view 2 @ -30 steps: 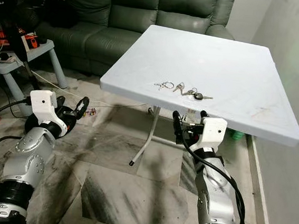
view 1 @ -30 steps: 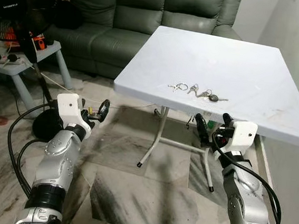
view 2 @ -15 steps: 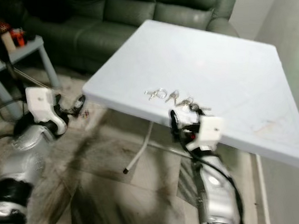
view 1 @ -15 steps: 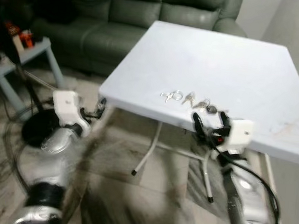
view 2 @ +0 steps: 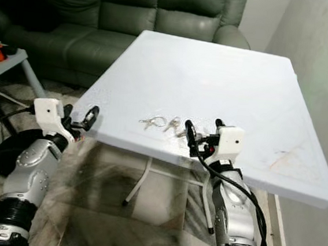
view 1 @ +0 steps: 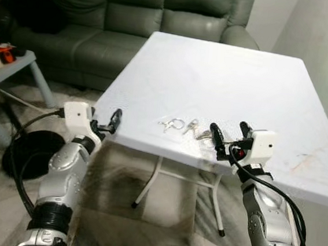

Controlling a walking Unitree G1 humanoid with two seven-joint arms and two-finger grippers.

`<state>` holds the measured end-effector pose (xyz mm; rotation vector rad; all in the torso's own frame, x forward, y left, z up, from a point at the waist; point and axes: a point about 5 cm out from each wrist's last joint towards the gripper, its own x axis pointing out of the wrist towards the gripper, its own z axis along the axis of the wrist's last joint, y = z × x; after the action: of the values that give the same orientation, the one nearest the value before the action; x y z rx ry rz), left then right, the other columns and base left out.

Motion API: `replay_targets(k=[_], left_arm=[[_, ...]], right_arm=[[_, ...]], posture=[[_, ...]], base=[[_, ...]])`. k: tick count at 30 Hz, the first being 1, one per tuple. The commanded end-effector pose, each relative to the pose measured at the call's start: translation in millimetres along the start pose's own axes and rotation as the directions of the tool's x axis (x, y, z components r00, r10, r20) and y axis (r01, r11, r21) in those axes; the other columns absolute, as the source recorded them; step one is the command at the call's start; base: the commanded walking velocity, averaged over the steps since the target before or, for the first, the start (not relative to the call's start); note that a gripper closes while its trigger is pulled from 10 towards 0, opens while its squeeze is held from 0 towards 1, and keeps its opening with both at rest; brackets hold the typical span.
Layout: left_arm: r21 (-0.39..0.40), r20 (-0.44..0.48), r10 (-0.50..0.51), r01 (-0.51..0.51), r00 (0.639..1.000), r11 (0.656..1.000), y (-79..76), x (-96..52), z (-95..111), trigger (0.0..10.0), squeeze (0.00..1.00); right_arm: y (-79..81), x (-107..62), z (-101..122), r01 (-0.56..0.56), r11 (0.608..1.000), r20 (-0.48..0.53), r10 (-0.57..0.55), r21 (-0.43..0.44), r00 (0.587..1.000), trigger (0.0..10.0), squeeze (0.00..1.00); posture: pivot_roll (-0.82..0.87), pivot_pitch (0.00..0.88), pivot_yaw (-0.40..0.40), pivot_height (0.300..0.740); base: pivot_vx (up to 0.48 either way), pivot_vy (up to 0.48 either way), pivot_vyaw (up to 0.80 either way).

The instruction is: Hang keys on a hook

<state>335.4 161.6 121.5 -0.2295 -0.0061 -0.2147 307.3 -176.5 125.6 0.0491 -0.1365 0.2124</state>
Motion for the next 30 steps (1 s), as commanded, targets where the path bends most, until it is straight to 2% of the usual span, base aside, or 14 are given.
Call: replay_targets(k=[1, 4, 14, 18, 30], left_arm=[[0.022, 0.011, 0.016, -0.016, 1.000, 1.000, 7.4, -3.4, 5.1, 10.0, 0.00], [0.024, 0.007, 0.017, -0.017, 1.000, 1.000, 7.3, -3.5, 4.6, 10.0, 0.00], [0.045, -0.029, -0.134, 0.136, 0.991, 0.990, -17.3, -7.6, -4.9, 10.0, 0.00], [0.044, -0.031, -0.142, 0.143, 0.989, 0.989, -22.6, -9.1, -7.0, 10.0, 0.00], [0.044, -0.023, -0.139, 0.140, 0.990, 0.989, -22.2, -10.8, -5.0, 10.0, 0.00]], right_arm=[[4.0, 3.1, 0.9, -0.024, 1.000, -0.003, 0.024, -0.013, 1.000, 10.0, 0.00], [3.6, 3.4, 0.7, -0.033, 0.999, -0.009, 0.033, -0.028, 0.999, 10.0, 0.00], [-8.9, 17.6, 5.6, -0.057, 0.991, -0.033, 0.054, -0.123, 0.998, 10.0, 0.00], [-12.6, 22.3, 7.2, -0.058, 0.988, -0.037, 0.053, -0.141, 0.998, 10.0, 0.00], [-10.9, 28.0, 8.2, -0.073, 0.985, -0.029, 0.069, -0.156, 0.997, 10.0, 0.00]], posture=[[-0.05, 0.000, -0.006, 0.740], [-0.05, 0.000, -0.007, 0.740], [-0.05, 0.000, -0.010, 0.740], [-0.04, 0.000, -0.016, 0.740], [-0.04, 0.000, -0.018, 0.740]], base=[[0.000, 0.000, 0.00], [0.000, 0.000, 0.00], [0.000, 0.000, 0.00], [0.000, 0.000, 0.00], [0.000, 0.000, 0.00]])
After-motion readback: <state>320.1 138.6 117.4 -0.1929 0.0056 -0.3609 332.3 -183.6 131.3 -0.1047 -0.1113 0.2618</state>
